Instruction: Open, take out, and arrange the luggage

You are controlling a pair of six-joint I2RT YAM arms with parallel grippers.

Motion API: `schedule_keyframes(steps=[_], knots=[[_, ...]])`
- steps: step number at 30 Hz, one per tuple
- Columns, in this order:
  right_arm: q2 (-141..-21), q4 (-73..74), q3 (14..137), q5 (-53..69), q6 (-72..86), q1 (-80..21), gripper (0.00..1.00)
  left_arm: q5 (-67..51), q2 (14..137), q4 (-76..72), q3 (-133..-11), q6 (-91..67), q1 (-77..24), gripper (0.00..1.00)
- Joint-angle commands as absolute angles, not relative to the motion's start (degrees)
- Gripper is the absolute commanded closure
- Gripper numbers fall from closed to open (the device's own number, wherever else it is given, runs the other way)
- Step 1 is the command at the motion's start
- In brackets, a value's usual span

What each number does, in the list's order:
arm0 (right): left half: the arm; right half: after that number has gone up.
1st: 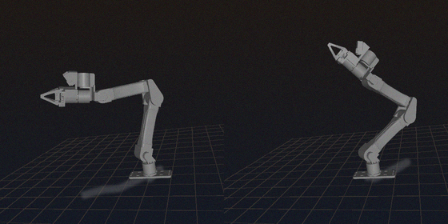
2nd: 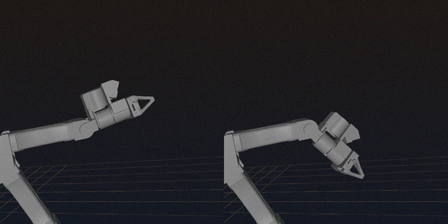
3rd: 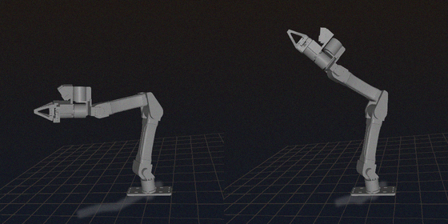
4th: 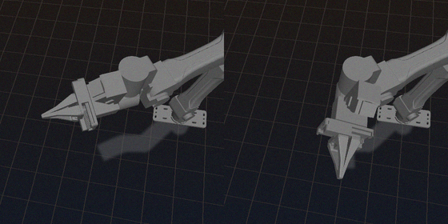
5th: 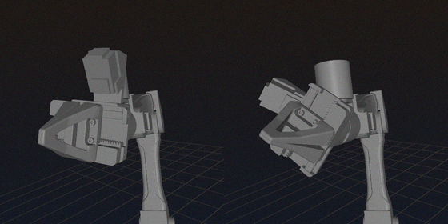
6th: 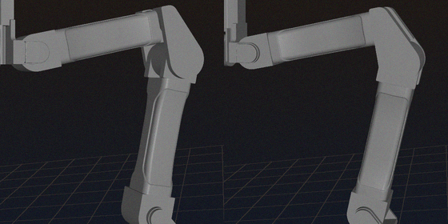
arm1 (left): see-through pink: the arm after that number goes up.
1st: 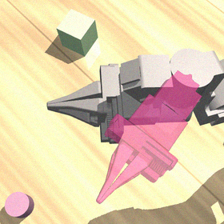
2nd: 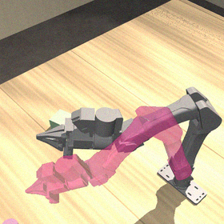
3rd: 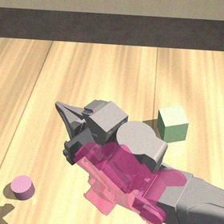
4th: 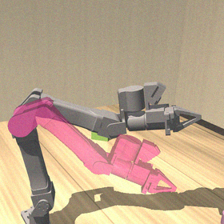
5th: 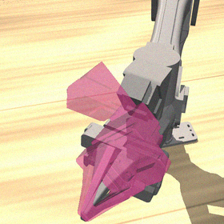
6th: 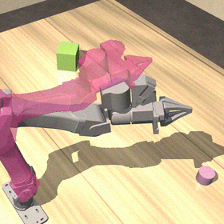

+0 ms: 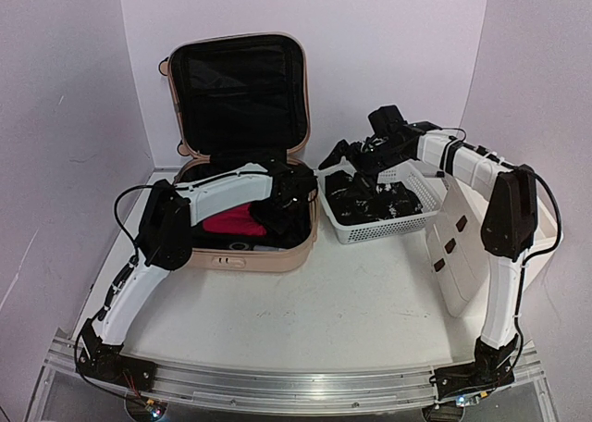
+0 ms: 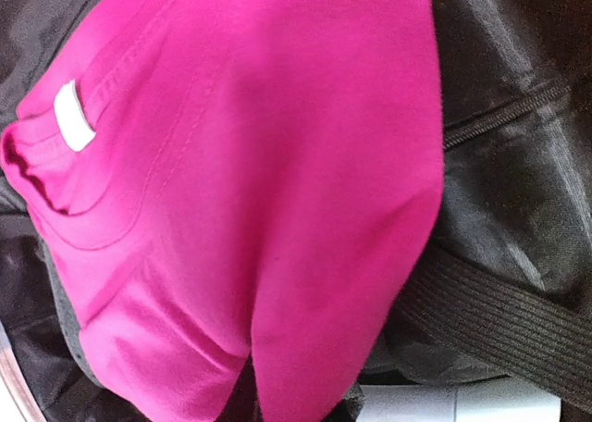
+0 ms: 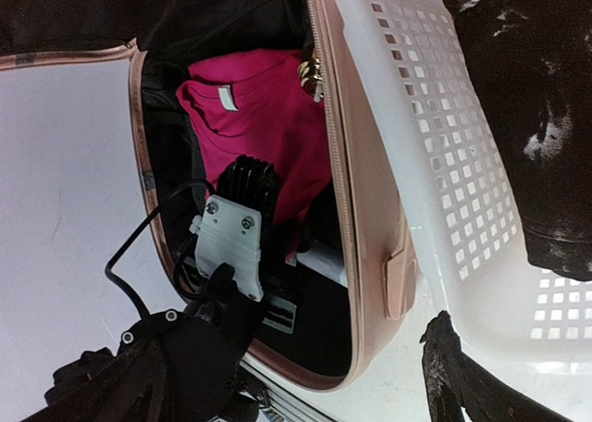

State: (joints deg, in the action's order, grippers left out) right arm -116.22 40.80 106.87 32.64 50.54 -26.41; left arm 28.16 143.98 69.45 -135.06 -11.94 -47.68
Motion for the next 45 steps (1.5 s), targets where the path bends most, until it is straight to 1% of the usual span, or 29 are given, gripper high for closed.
schedule_keyframes(steps=[1,3,10,14,21,26,29,33,37,45], knots=[[-116.1,30.1,107.0,30.4,62.0,-27.0,0.04,22.7,137.7,70.2,-136.4,-13.9,-45.3,1.00],[-116.5,25.9,106.1,28.7,66.6,-27.2,0.04,20.2,136.0,69.7,-134.8,-14.7,-44.5,1.00],[-119.6,21.7,108.4,22.5,75.5,-27.8,0.04,11.5,130.5,66.5,-128.9,-15.7,-40.6,1.00],[-125.8,22.6,117.0,22.2,74.6,-30.0,0.04,7.8,128.8,65.1,-127.9,-14.6,-39.5,1.00],[-137.0,22.6,127.0,22.7,78.0,-34.4,0.04,3.5,126.5,64.0,-125.5,-14.8,-37.8,1.00],[-142.0,22.5,130.0,22.9,81.1,-37.0,0.04,1.9,125.8,63.6,-124.2,-15.3,-37.7,1.00],[-142.9,22.5,129.7,21.8,83.0,-38.3,0.05,2.1,125.3,63.6,-123.8,-15.2,-37.7,1.00],[-144.3,22.3,129.7,20.5,86.0,-39.4,0.11,1.7,124.7,63.5,-123.7,-15.2,-37.7,1.00],[-143.1,23.9,129.5,19.0,84.5,-40.2,0.11,2.4,123.8,63.5,-123.5,-14.8,-37.7,1.00],[-137.6,26.0,125.0,17.0,86.8,-41.1,0.07,2.9,123.3,63.4,-123.7,-14.2,-36.8,1.00]])
